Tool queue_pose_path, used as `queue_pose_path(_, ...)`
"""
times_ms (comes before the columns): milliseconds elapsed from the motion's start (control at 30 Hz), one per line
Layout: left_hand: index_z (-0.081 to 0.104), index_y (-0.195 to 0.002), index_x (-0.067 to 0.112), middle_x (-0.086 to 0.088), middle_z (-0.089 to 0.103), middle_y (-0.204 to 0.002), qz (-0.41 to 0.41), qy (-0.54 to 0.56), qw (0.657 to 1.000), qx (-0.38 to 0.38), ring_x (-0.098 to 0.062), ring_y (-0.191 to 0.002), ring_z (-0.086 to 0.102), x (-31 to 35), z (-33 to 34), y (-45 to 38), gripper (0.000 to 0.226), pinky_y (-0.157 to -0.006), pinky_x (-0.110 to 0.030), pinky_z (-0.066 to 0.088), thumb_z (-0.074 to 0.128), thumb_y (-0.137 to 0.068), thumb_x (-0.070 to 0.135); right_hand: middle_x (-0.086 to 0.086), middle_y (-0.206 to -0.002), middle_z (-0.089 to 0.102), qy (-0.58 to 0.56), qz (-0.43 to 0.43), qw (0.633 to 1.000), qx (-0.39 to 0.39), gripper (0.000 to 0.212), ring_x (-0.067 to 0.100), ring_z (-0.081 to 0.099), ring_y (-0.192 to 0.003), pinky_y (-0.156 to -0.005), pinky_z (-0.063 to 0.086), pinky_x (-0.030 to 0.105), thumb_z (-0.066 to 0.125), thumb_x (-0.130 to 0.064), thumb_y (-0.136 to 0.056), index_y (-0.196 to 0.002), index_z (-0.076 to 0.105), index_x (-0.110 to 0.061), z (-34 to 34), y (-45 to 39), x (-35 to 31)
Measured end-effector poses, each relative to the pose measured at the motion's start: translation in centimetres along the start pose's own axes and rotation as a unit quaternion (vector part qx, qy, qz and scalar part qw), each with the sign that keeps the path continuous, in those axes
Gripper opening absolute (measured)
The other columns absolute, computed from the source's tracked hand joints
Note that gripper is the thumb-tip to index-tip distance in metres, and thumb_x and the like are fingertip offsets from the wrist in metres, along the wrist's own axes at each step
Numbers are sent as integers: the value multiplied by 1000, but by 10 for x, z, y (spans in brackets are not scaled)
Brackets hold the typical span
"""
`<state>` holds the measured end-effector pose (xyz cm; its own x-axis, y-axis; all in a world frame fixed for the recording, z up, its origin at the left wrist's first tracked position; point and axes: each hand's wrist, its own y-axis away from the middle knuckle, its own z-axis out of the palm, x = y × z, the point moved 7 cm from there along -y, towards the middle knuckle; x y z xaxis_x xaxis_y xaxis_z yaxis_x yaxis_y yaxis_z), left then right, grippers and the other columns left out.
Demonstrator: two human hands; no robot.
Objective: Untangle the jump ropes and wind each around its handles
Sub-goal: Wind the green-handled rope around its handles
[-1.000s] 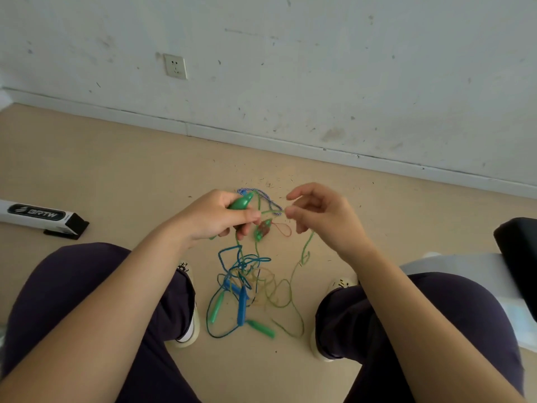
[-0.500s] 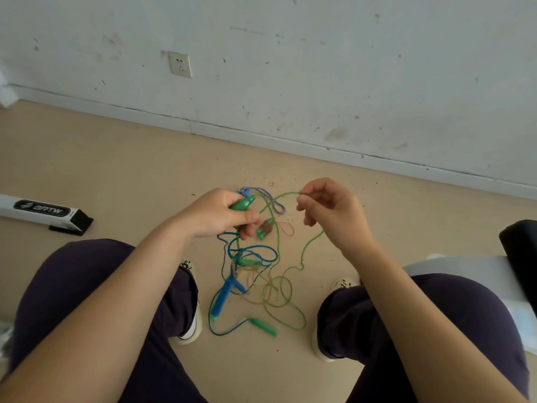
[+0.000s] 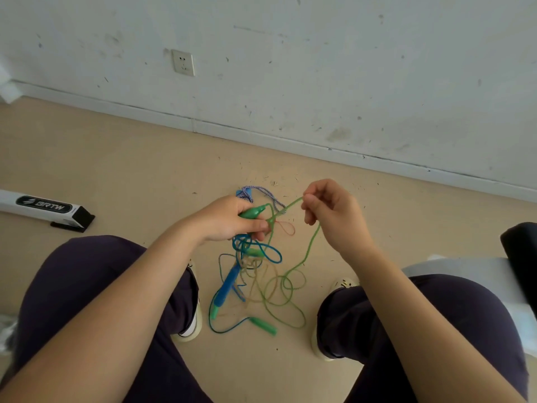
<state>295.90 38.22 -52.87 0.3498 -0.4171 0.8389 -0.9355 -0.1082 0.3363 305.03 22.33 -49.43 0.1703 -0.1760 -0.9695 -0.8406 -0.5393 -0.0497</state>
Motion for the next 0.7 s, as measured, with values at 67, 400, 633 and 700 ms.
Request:
queue_pose_path(67, 73, -83, 17, 3, 74, -83, -11, -42, 999, 16, 7, -61, 60, -8, -6, -3, 12, -52, -9, 41, 69, -93, 22, 7, -71, 59, -10, 2, 1000, 30, 17, 11, 54, -53, -57, 47, 25, 52, 4, -95, -88, 56, -11, -8, -3, 2)
queue_pose_path(400, 72, -84, 17, 0, 76, -77, 41, 43, 998, 13, -3, -69, 65, 3, 10, -3, 5, -73, -20, 50, 75, -87, 16, 0, -72, 61, 53, 37, 981, -186, 27, 14, 56, -61, -64, 46, 32, 77, -4, -81, -99, 62, -18, 29, 8, 18)
queue_pose_path(633, 73, -96, 3, 8, 61, -64, 23, 39, 999, -13, 3, -43, 43, 7, 10, 2, 14, -46, -13, 31, 76, -86, 12, -13, -40, 33, 189, 29, 968, -161, 7, 6, 29, -42, -48, 24, 21, 78, -18, -81, -83, 72, -15, 23, 5, 12)
queue_pose_path(700, 73, -100, 1, 13, 55, -55, 5, 36, 999, -3, 3, -41, 40, 2, 8, 0, 20, -43, -13, 29, 77, -85, 12, -13, -39, 31, 186, 29, 970, -157, 5, 6, 27, -41, -45, 22, 19, 76, -18, -84, -85, 74, -13, 19, 5, 10)
